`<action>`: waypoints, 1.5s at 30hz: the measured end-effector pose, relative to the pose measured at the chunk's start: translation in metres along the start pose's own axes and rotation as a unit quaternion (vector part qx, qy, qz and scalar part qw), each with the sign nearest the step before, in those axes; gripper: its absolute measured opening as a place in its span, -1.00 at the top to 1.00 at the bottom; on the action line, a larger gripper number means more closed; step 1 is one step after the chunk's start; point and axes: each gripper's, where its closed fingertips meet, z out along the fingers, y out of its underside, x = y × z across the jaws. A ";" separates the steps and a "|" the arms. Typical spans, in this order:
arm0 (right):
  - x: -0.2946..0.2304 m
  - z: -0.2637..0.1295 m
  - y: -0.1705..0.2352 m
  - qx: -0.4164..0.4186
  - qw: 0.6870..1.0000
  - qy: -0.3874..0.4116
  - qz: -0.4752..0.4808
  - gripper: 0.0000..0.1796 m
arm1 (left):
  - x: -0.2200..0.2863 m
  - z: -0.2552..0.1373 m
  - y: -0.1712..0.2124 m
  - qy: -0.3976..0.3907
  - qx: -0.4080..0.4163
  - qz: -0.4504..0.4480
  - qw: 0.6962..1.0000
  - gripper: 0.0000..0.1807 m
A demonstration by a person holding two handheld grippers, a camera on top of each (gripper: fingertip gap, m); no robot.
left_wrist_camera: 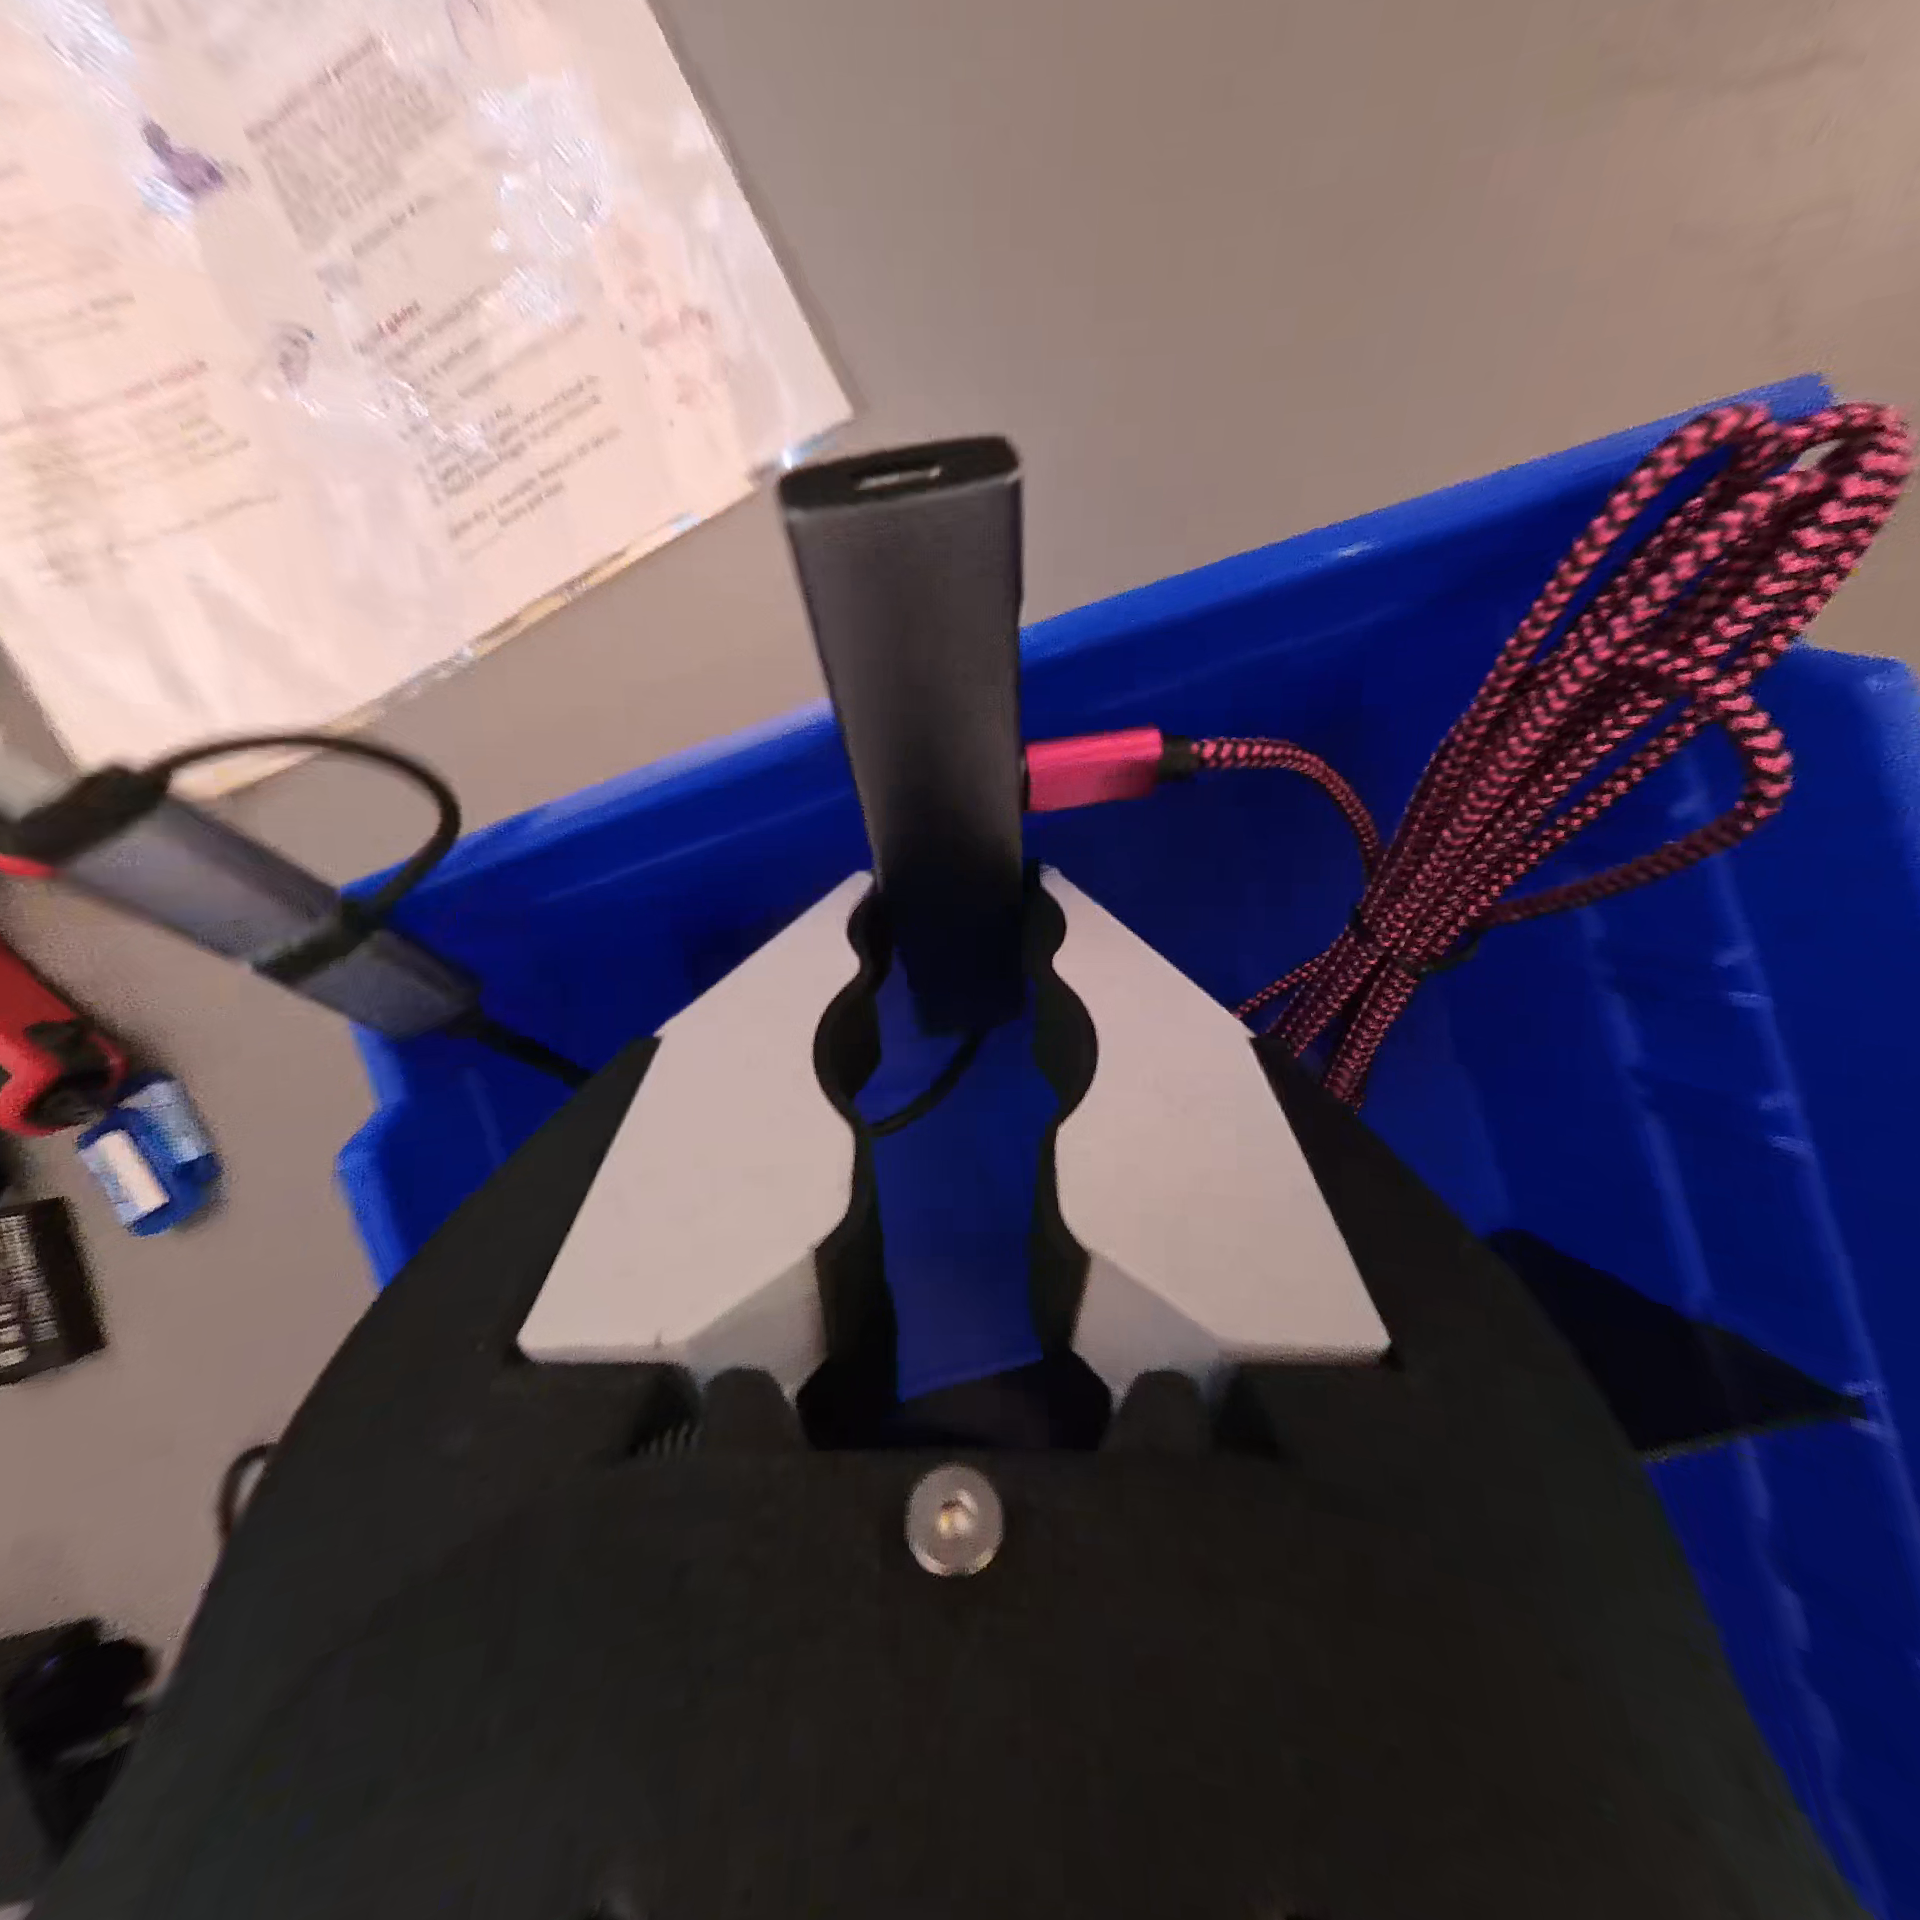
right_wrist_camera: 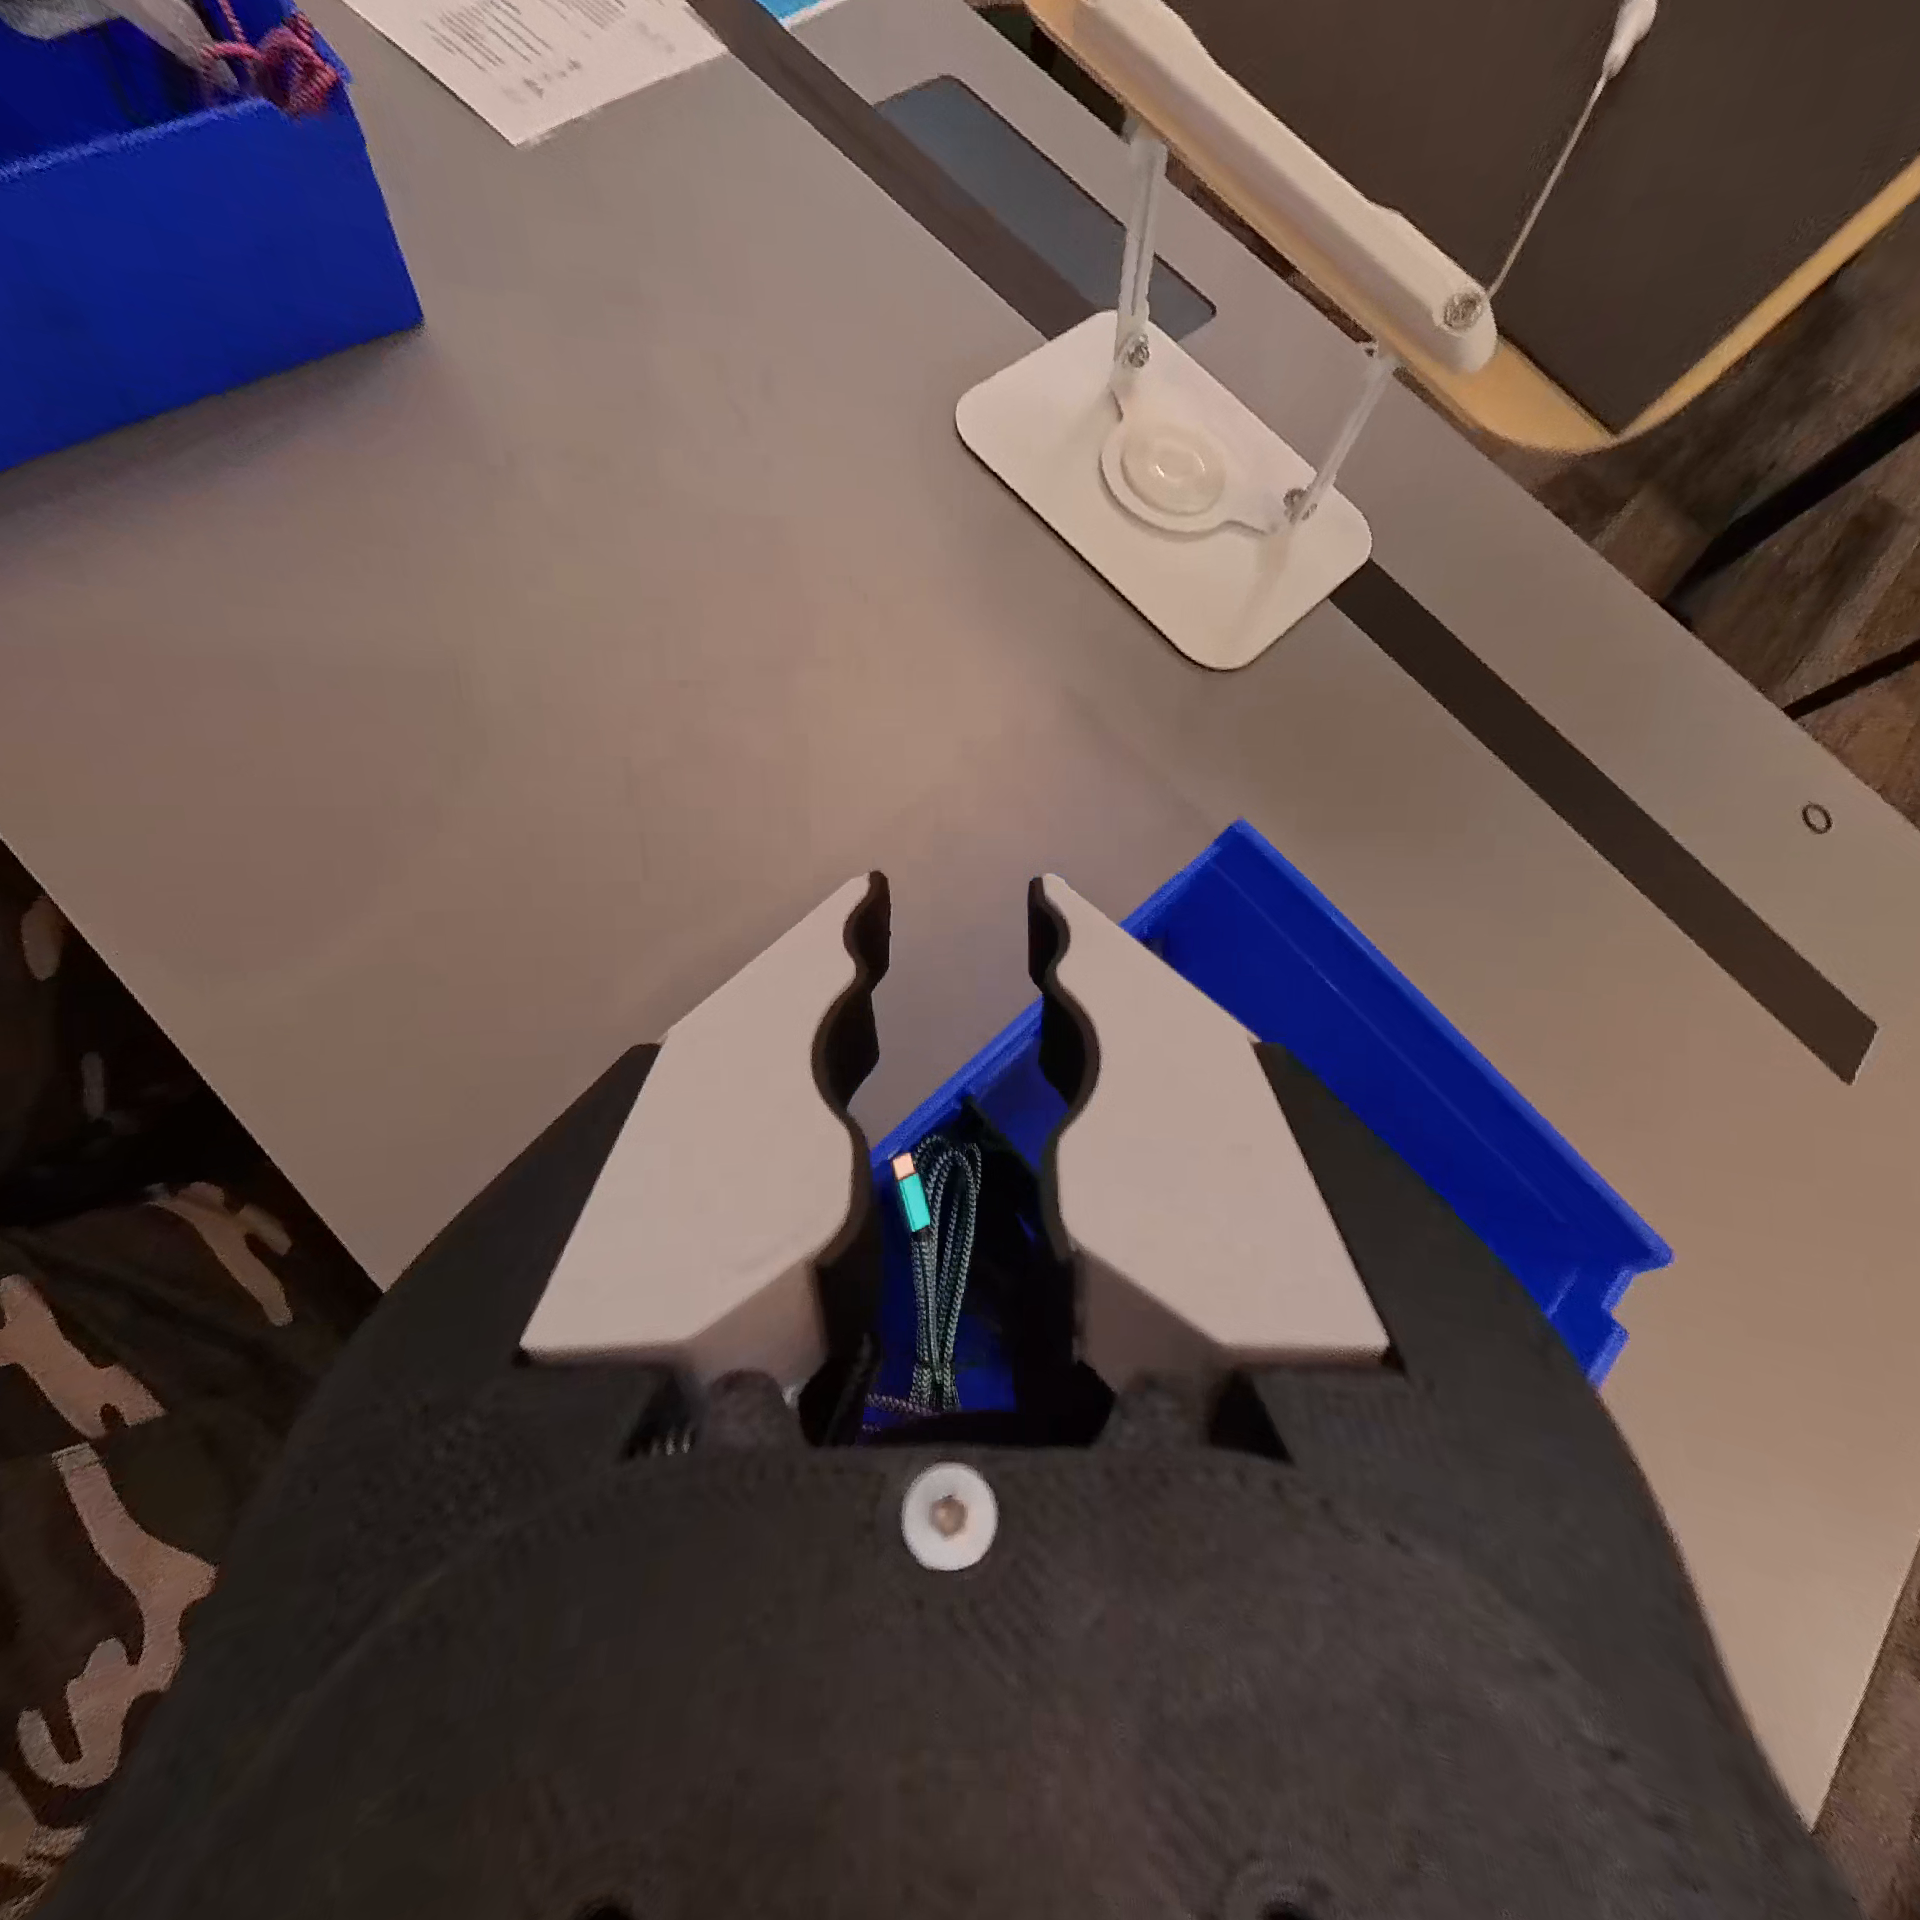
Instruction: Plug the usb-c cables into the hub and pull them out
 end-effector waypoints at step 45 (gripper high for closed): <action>-0.173 0.003 -0.180 0.276 0.955 -0.039 -0.099 0.57 | 0.287 -0.218 -0.158 -0.089 0.332 0.308 0.887 0.76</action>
